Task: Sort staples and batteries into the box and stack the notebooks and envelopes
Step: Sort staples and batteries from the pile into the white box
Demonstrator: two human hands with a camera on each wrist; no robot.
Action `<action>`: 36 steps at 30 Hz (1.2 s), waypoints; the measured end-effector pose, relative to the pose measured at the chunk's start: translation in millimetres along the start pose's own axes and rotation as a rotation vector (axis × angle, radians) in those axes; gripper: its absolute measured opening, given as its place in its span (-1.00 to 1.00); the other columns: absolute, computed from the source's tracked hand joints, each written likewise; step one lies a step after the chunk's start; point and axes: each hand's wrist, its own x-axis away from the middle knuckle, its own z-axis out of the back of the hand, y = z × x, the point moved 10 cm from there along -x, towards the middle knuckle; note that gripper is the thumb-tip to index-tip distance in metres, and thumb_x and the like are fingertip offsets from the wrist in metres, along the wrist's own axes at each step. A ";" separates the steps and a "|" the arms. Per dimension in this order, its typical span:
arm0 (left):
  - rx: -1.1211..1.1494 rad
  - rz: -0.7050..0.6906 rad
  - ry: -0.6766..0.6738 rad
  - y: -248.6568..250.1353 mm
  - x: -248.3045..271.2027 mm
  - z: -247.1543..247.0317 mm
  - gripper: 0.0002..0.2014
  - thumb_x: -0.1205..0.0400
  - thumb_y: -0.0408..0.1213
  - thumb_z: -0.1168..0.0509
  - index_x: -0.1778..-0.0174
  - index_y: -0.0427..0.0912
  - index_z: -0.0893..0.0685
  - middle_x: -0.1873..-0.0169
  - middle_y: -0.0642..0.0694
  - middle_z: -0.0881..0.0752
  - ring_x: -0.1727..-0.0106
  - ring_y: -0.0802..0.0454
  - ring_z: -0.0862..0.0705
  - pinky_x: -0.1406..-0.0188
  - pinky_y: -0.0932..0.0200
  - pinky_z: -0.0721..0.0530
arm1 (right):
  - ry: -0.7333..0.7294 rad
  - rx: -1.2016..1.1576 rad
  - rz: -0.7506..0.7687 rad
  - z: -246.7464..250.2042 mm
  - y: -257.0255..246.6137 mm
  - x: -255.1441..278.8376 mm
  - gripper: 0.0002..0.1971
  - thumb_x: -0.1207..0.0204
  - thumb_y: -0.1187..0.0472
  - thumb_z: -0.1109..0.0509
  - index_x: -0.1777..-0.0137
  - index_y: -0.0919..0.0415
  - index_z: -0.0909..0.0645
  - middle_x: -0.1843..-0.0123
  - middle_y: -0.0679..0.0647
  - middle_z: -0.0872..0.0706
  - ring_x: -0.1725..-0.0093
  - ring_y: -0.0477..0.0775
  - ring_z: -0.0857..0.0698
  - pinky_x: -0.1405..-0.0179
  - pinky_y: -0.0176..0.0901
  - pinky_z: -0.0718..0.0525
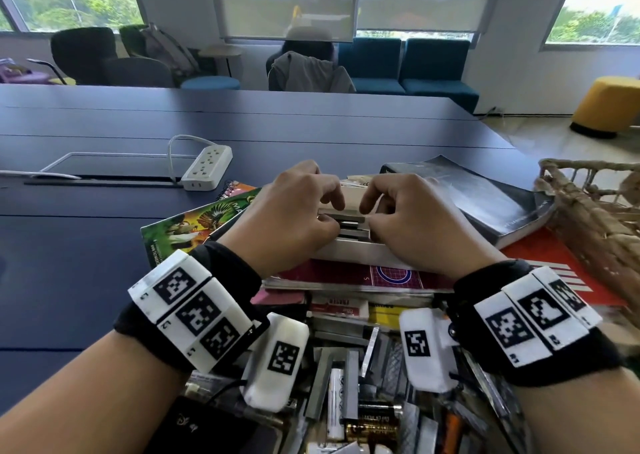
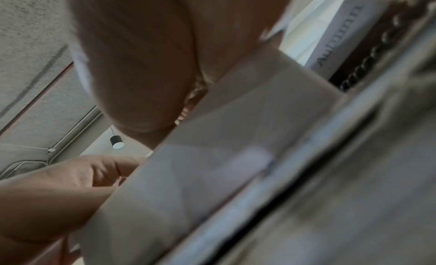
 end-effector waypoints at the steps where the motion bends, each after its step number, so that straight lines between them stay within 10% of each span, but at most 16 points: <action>1: 0.000 0.005 -0.002 0.1 0.0 0.0 -0.85 -0.55 -0.23 -0.41 -0.01 0.01 -0.76 0.06 0.05 -0.56 0.08 0.06 -0.61 0.11 0.08 -0.53 | -0.013 -0.010 0.004 -1.2 -0.6 0.3 -0.85 -0.41 0.29 -0.39 0.20 -0.01 -0.67 0.44 -0.11 -0.73 0.39 -0.13 -0.63 0.36 -0.21 -0.47; 21: -0.034 0.033 -0.016 -0.6 -1.0 -0.9 -0.89 -0.58 -0.21 -0.43 0.03 0.05 -0.80 0.05 0.06 -0.53 0.03 0.05 -0.58 0.21 0.30 -0.37 | -0.044 -0.069 0.048 0.7 -9.8 4.7 -0.78 -0.36 0.37 -0.32 0.20 0.00 -0.63 0.28 -0.01 -0.84 0.29 -0.01 -0.68 0.20 -0.02 -0.70; 31: -0.062 0.060 -0.022 0.4 0.7 -0.1 -0.83 -0.57 -0.24 -0.37 0.03 0.12 -0.79 0.06 0.07 -0.55 0.05 -0.01 -0.61 0.10 0.08 -0.46 | 0.089 -0.153 0.205 32.1 -41.2 9.4 -0.82 -0.44 0.34 -0.44 0.27 0.02 -0.68 0.39 -0.04 -0.72 0.38 -0.08 -0.59 0.27 -0.06 -0.63; 36: -0.039 0.038 -0.025 -0.1 1.4 1.4 -0.86 -0.57 -0.23 -0.38 0.06 0.13 -0.77 0.12 0.08 -0.52 0.11 0.04 -0.60 0.27 0.18 -0.38 | -0.490 -0.089 0.254 -7.9 -67.9 34.9 -0.85 -0.52 0.24 -0.54 0.28 0.08 -0.77 0.51 -0.06 -0.65 0.50 -0.16 -0.57 0.43 -0.23 -0.54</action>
